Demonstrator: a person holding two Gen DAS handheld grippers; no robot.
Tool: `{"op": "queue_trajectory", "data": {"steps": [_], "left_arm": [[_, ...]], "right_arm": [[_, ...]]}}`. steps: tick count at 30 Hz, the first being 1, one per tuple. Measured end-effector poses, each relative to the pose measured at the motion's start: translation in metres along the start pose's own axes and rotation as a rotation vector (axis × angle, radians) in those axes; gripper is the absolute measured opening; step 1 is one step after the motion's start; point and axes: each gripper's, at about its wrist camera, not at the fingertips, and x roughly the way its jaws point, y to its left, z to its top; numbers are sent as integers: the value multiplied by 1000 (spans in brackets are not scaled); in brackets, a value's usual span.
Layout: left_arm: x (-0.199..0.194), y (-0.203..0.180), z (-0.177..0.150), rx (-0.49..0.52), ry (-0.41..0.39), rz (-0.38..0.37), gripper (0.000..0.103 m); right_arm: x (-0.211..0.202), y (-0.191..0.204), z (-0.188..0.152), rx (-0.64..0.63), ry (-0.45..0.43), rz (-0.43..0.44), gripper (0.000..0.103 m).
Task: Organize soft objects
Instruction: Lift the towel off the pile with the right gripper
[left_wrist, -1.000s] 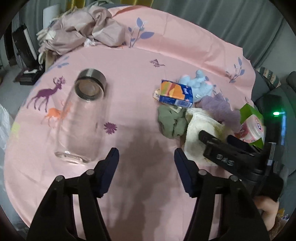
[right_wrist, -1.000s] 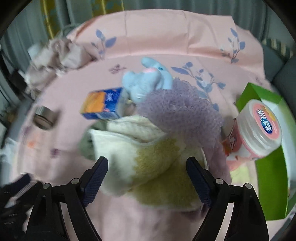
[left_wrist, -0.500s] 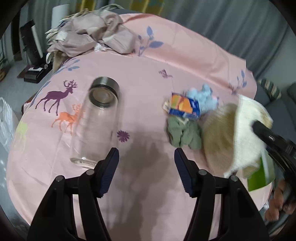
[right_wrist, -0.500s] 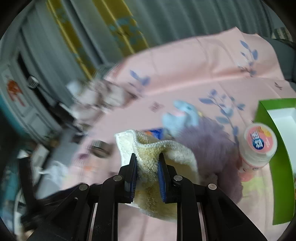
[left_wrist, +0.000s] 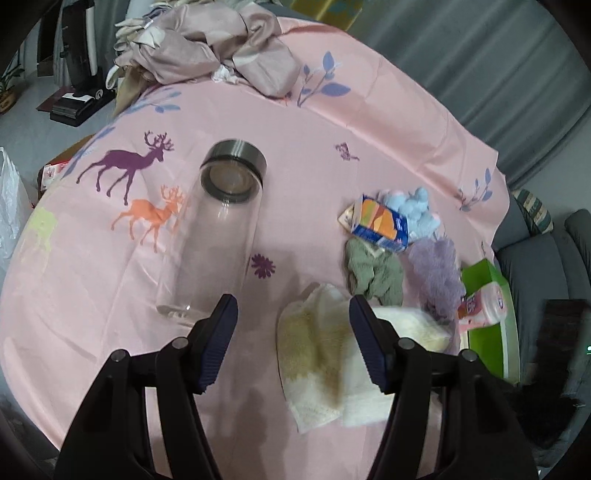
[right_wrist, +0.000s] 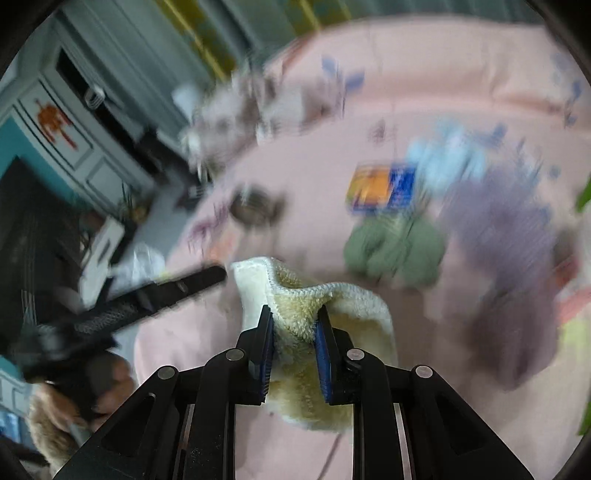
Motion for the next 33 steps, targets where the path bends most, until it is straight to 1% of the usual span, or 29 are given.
{"op": "queue_trajectory", "data": {"steps": [2,4,6,7,10,11,12,14,16,20,24,26,29,32,33], "left_arm": [[3,3,-1,10,22,3,62],[6,8,-3,11,47,9,62],[8,12,-5,8,67,10,62],[8,13,-6,9,70,9,62],[7,16,-9,20,71,18,62],[6,17,-10,21,71,19,62],[5,17,-11,26,73,16,62],[4,16,-13,38,78,-3,62],[4,12,-16,60,91,-24,62],[8,-4,-26,119,138,-82,61],[24,-23,-40,175,215,-110,61],[33,-30,-47,192,239,-102,60],[42,-34,-51,210,240,-54,56],[49,-32,-53,200,255,-48,54],[51,-32,-53,202,255,-44,53]], "right_arm": [[34,1,-6,9,105,13,22],[58,-1,-13,42,180,41,22],[76,-6,-18,91,222,70,24],[78,-9,-16,111,221,93,25],[67,-20,-12,179,230,149,39],[61,-23,-12,199,213,154,51],[53,-25,-11,209,187,145,66],[39,-27,-8,207,141,115,77],[28,-30,-4,203,110,119,77],[21,-37,-3,245,98,116,83],[31,-48,-6,300,140,83,83],[38,-50,-10,316,171,81,83],[42,-54,-16,335,192,82,83],[50,-57,-20,368,209,124,83],[52,-57,-21,367,217,123,83]]}}
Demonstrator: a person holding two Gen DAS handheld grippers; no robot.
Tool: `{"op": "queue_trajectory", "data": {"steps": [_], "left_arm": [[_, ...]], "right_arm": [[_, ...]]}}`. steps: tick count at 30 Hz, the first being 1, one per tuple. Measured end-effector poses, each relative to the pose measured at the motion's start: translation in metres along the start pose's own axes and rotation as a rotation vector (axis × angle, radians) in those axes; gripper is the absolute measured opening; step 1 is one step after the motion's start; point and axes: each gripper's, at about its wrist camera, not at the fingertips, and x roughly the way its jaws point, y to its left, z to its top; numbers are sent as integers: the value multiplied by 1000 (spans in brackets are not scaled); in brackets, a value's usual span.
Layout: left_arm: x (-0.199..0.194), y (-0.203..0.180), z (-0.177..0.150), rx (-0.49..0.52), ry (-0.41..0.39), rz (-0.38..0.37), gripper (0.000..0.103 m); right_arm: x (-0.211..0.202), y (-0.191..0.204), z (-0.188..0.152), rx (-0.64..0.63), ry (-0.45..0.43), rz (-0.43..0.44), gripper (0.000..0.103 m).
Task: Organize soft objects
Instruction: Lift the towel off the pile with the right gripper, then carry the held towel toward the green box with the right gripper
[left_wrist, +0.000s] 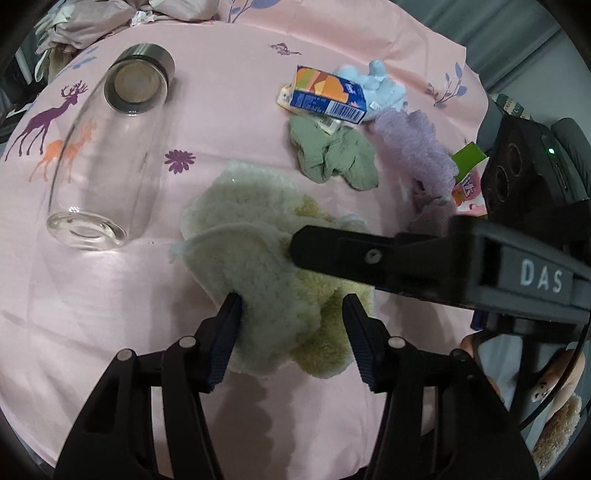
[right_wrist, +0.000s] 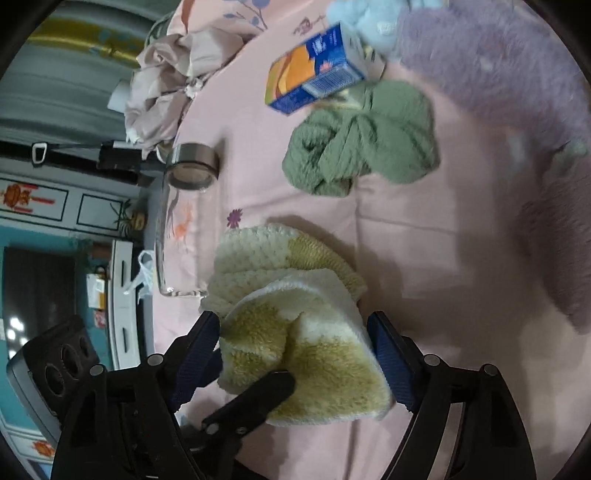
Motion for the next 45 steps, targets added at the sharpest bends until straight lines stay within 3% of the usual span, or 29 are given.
{"op": "queue_trajectory", "data": {"steps": [11,13,14,15,21,25,31,38,45], "left_arm": [[14,-3,-3,22,-14,41,51],[14,0,-2,-3,-17,21,49],[13,2,-2,-13,-20,17,45],[12,3,-2,-22,-22,15,44],[-2,-8,-2,21,-103,10,27],[-27,-22,-2,83,-235,-10,27],[-63,-50,-9,196,-453,-24,27],[-78,-65,-16,280,-559,-63,28],[-81,-75,-16,312,-571,-87,28]], "right_arm": [[11,10,-4,-74,-30,-36,83],[12,13,-4,-94,-40,-43,76],[12,13,-4,-98,-41,-31,64],[16,12,-5,-91,-19,-1,60],[9,24,-10,-159,-67,-2,55],[-16,35,-14,-186,-164,19,55],[-64,55,-29,-289,-378,52,55],[-94,67,-47,-320,-536,29,55],[-107,70,-56,-334,-610,-37,55]]}}
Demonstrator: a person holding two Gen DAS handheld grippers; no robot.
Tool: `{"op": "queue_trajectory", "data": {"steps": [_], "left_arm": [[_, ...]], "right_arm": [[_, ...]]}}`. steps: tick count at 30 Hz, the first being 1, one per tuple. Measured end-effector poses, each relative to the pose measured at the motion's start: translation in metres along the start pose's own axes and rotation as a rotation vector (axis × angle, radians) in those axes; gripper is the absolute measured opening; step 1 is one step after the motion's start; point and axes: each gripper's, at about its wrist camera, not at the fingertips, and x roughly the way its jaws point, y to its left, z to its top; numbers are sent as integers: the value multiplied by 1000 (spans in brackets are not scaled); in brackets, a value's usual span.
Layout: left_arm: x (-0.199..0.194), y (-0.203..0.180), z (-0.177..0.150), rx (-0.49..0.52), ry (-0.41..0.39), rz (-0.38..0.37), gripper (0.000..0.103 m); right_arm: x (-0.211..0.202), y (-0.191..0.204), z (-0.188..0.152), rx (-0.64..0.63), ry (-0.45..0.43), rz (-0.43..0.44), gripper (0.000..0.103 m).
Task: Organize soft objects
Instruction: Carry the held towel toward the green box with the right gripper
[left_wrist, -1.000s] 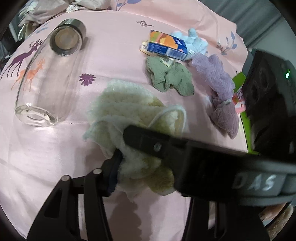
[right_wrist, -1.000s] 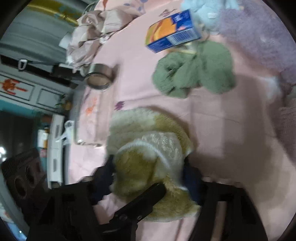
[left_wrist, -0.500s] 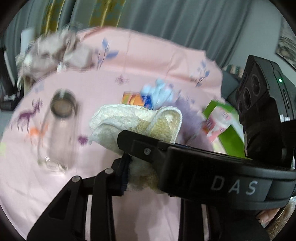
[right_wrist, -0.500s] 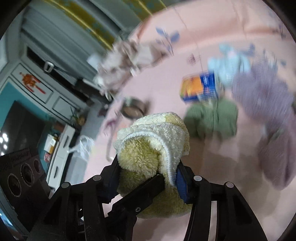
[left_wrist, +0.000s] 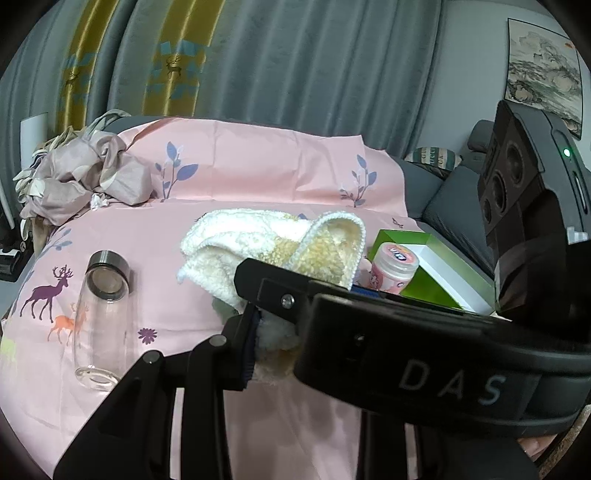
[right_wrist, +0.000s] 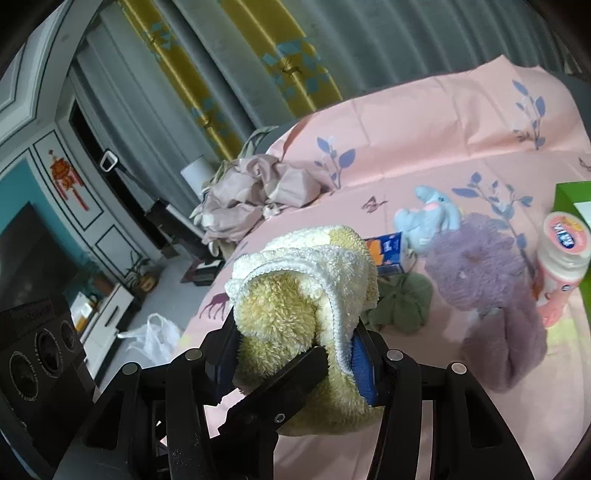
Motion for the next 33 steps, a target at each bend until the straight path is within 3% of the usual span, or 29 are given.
{"op": "queue_trajectory", "data": {"steps": [5,19,27,33], "left_arm": [[2,-6,2,11,0,-7,28],[11,-8,2,30,16,18,28],[14,-11,1,40,18,9,28],[18,-10,1,19,42,3,28]], "right_arm": [[-8,-1,1,-11,-32,-23,55],[-1,-14,5,9,-36,16,55],[-1,-14,6,-20,-48,-18,55],[3,-18,5,3,-19,-28,55]]}}
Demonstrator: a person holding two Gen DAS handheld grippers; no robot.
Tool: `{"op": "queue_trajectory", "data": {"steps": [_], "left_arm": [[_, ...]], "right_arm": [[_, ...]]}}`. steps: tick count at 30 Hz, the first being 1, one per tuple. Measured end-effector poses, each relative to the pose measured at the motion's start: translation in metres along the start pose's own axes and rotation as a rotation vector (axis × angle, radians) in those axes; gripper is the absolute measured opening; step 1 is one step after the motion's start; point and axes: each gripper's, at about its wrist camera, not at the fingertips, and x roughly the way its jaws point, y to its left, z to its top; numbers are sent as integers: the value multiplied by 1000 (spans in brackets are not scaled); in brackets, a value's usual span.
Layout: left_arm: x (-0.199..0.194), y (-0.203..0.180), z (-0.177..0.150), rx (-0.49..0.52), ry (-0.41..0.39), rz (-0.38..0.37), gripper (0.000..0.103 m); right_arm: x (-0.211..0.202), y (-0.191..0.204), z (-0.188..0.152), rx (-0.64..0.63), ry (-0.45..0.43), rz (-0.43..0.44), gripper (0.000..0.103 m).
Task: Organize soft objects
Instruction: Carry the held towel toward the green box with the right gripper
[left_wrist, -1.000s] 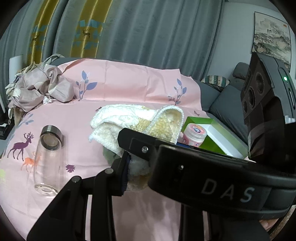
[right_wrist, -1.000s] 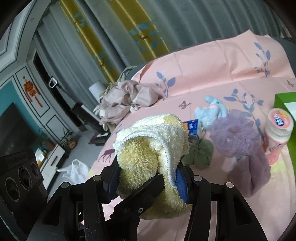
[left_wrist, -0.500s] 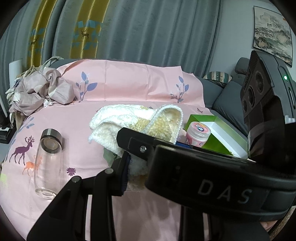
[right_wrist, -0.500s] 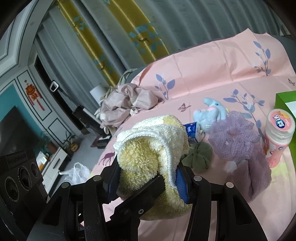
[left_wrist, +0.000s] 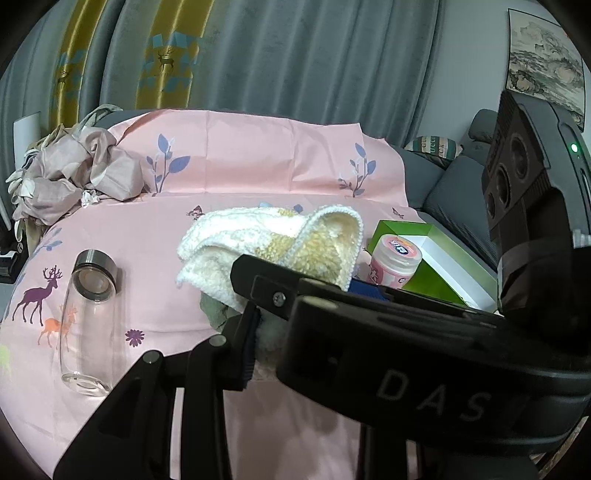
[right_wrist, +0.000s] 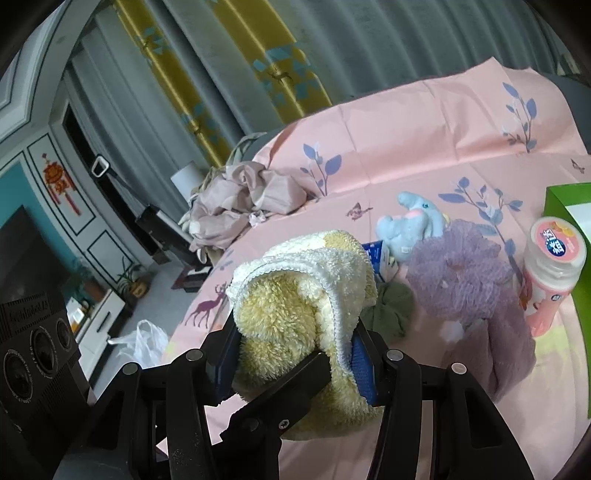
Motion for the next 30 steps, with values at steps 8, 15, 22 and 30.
{"op": "queue_trajectory", "data": {"steps": [8,15,22,30], "left_arm": [[11,2,-2,-24,29,-4,28],[13,3,-6,-22,38,-19,28],[9,0,-4,-23,10,-44,29],[8,-19,8,4,-18,-52,28]], "right_arm": [[8,-1,1,-14,40,-31,55],[12,2,-4,-50,75,-95,55],[6,-3,-1,-20,83,-72,55],[-13,-9,9,1,26,-77,55]]}}
